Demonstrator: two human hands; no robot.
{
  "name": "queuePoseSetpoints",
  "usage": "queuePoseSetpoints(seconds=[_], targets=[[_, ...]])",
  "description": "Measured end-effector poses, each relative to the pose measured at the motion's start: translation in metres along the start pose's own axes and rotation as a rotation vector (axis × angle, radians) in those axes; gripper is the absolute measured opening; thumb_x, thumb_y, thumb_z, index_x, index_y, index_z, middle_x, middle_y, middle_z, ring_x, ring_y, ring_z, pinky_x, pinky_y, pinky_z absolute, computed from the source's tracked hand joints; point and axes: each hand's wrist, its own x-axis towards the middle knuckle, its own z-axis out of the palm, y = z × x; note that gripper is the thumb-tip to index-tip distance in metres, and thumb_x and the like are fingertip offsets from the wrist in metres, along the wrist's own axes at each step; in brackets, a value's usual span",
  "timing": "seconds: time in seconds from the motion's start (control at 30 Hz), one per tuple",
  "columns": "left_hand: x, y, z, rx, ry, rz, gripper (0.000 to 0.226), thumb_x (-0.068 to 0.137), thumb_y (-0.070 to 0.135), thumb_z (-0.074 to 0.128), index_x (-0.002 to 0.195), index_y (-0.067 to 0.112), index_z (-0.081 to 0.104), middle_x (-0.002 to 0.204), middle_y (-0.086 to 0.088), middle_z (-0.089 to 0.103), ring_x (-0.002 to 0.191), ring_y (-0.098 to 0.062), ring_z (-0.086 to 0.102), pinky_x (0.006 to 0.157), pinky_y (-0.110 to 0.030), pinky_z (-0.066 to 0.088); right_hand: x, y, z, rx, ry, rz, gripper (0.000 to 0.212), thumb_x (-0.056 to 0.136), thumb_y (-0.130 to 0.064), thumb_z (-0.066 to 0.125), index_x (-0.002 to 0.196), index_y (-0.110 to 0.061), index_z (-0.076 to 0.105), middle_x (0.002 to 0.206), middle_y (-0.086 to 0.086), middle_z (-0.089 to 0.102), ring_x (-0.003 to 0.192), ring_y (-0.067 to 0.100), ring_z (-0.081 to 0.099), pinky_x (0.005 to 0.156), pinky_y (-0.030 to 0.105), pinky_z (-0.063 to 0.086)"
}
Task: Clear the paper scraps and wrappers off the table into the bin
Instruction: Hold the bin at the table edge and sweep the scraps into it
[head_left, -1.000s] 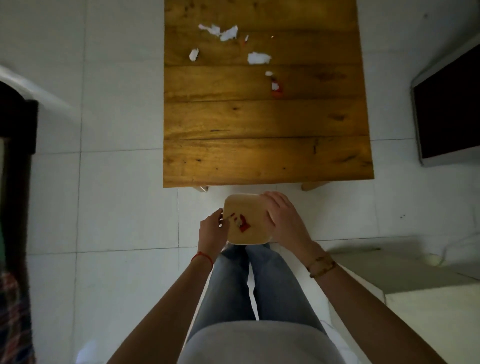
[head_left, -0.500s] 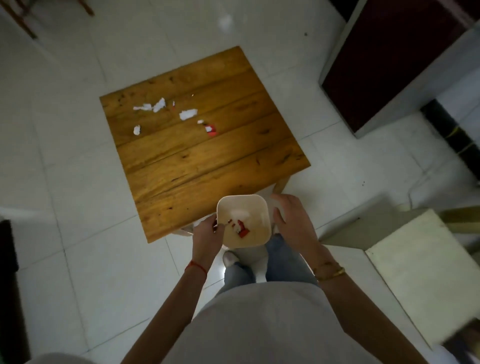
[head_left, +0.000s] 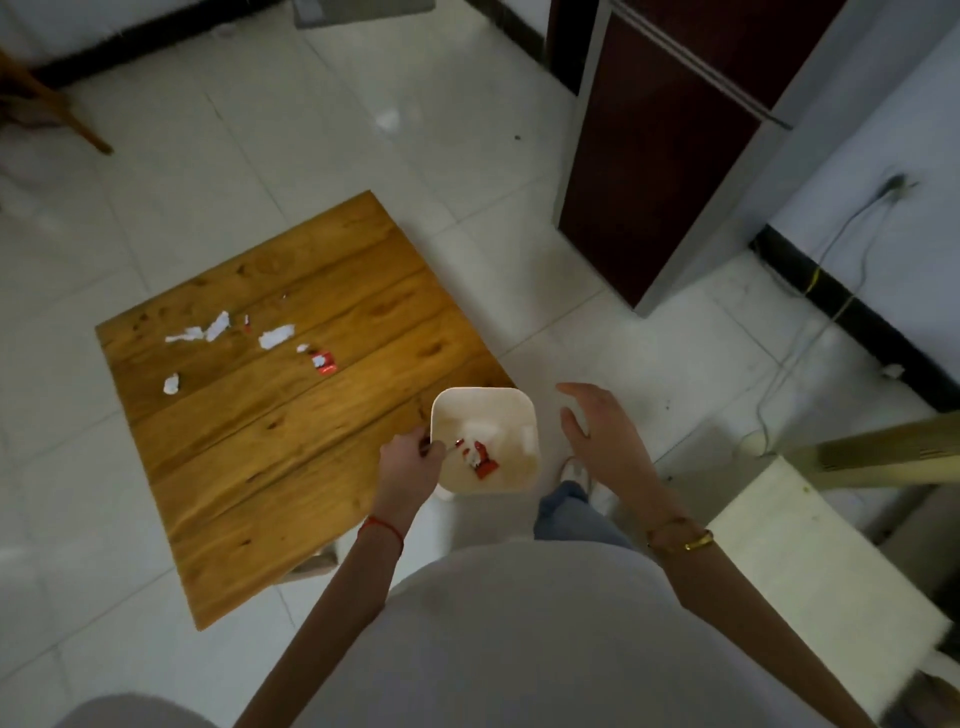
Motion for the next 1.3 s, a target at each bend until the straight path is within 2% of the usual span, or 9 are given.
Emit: queuePoseSetpoints(seconds=[0.13, 0.3, 0.43, 0.57, 0.67, 0.83, 0.97, 1.13, 1.3], targets=[[0.029, 0.068, 0.027, -0.045, 0.019, -0.041, 0.015, 0.084, 0.013, 0.05, 0.08, 0.007, 0.063, 0.07, -0.009, 0.063, 0.065, -0.028, 0.058, 0.055, -0.03, 0.043, 0.052, 0.038, -0.066, -0.024, -0.02, -0.072, 0.038, 0.097, -0.019, 0.046, 0.134, -0.008, 0.049, 0.134, 0.009, 0.054, 0.125, 0.024, 0.046, 0.103, 0.036, 0.038], [0.06, 0.146, 0.05, -0.064, 0.094, -0.042, 0.018, 0.087, 0.009, 0.048, 0.091, 0.006, 0.065, 0.074, -0.006, 0.06, 0.053, -0.012, 0.049, 0.038, -0.012, 0.035, 0.111, 0.073, -0.123, -0.056, -0.043, -0.13, 0.038, 0.097, -0.015, 0.046, 0.134, -0.006, 0.049, 0.132, 0.012, 0.055, 0.124, 0.027, 0.046, 0.101, 0.032, 0.035], [0.09, 0.184, 0.055, -0.084, 0.124, -0.078, 0.024, 0.088, 0.012, 0.048, 0.101, 0.005, 0.067, 0.082, -0.007, 0.065, 0.065, -0.019, 0.053, 0.045, -0.018, 0.033, 0.156, 0.087, -0.14, -0.051, -0.066, -0.157, 0.037, 0.097, -0.015, 0.045, 0.133, -0.006, 0.049, 0.132, 0.012, 0.055, 0.123, 0.025, 0.046, 0.097, 0.026, 0.031], [0.123, 0.208, 0.053, -0.082, 0.181, -0.119, 0.026, 0.09, 0.012, 0.048, 0.105, 0.0, 0.066, 0.081, -0.007, 0.059, 0.064, -0.015, 0.049, 0.043, -0.014, 0.03, 0.205, 0.096, -0.147, -0.033, -0.103, -0.176, 0.037, 0.097, -0.017, 0.045, 0.132, -0.008, 0.05, 0.131, 0.011, 0.055, 0.122, 0.024, 0.047, 0.099, 0.028, 0.033], [0.154, 0.219, 0.048, -0.097, 0.218, -0.146, 0.026, 0.089, 0.01, 0.048, 0.105, -0.001, 0.066, 0.088, -0.015, 0.066, 0.061, -0.011, 0.045, 0.042, -0.013, 0.034, 0.247, 0.094, -0.152, -0.03, -0.126, -0.207, 0.036, 0.097, -0.017, 0.044, 0.132, -0.008, 0.05, 0.132, 0.01, 0.054, 0.122, 0.024, 0.046, 0.098, 0.027, 0.033], [0.223, 0.233, 0.038, -0.139, 0.263, -0.225, 0.025, 0.089, 0.012, 0.049, 0.101, 0.0, 0.067, 0.08, -0.008, 0.061, 0.064, -0.014, 0.049, 0.045, -0.015, 0.03, 0.336, 0.082, -0.153, -0.043, -0.166, -0.291, 0.035, 0.098, -0.017, 0.045, 0.132, -0.009, 0.05, 0.131, 0.01, 0.054, 0.123, 0.025, 0.046, 0.101, 0.029, 0.032], [0.284, 0.244, 0.016, -0.226, 0.309, -0.28, 0.027, 0.089, 0.013, 0.049, 0.108, 0.004, 0.066, 0.097, -0.013, 0.07, 0.074, -0.016, 0.056, 0.053, -0.017, 0.041, 0.42, 0.053, -0.148, -0.056, -0.21, -0.366, 0.035, 0.097, -0.018, 0.045, 0.131, -0.01, 0.051, 0.131, 0.009, 0.055, 0.123, 0.024, 0.046, 0.104, 0.034, 0.034], [0.345, 0.25, -0.025, -0.307, 0.419, -0.341, 0.023, 0.087, 0.013, 0.051, 0.101, 0.005, 0.068, 0.094, -0.013, 0.073, 0.081, -0.024, 0.066, 0.065, -0.024, 0.048, 0.52, -0.002, -0.133, -0.096, -0.27, -0.509, 0.034, 0.096, -0.017, 0.047, 0.129, -0.008, 0.053, 0.129, 0.01, 0.057, 0.121, 0.024, 0.048, 0.103, 0.03, 0.034], [0.381, 0.246, -0.056, -0.374, 0.519, -0.457, 0.024, 0.086, 0.014, 0.051, 0.101, 0.004, 0.068, 0.095, -0.014, 0.072, 0.084, -0.029, 0.067, 0.067, -0.027, 0.05, 0.593, -0.058, -0.111, -0.097, -0.381, -0.672, 0.034, 0.095, -0.014, 0.049, 0.128, -0.006, 0.055, 0.127, 0.011, 0.058, 0.121, 0.024, 0.048, 0.1, 0.027, 0.034]])
